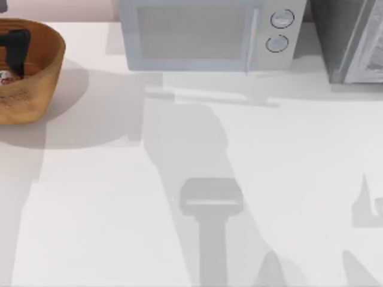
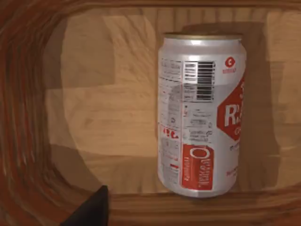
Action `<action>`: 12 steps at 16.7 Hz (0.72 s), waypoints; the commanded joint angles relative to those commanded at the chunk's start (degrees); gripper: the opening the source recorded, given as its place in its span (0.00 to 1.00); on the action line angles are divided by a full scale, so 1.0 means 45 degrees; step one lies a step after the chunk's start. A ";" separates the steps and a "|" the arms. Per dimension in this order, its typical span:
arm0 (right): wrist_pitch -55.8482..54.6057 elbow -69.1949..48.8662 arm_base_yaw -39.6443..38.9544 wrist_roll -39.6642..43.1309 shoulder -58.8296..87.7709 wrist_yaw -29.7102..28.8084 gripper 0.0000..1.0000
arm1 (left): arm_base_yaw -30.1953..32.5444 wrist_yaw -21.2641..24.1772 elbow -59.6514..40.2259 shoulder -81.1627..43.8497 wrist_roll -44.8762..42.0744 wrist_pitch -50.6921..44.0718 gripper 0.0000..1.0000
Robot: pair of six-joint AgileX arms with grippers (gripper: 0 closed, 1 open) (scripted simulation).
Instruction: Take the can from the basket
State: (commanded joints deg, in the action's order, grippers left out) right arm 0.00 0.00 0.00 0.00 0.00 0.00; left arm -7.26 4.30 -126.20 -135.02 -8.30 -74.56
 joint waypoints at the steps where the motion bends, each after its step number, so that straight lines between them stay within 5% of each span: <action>1: 0.0000 0.0000 0.0000 0.0000 0.0000 0.0000 1.00 | -0.0042 -0.0005 -0.0651 -0.0527 -0.0080 -0.0235 1.00; 12: 0.0000 0.0000 0.0000 0.0000 0.0000 0.0000 1.00 | -0.0070 -0.0025 -0.1666 -0.1557 -0.0200 -0.0401 1.00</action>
State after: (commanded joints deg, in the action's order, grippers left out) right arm 0.00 0.00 0.00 0.00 0.00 0.00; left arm -7.57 4.19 -133.70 -142.03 -9.20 -76.37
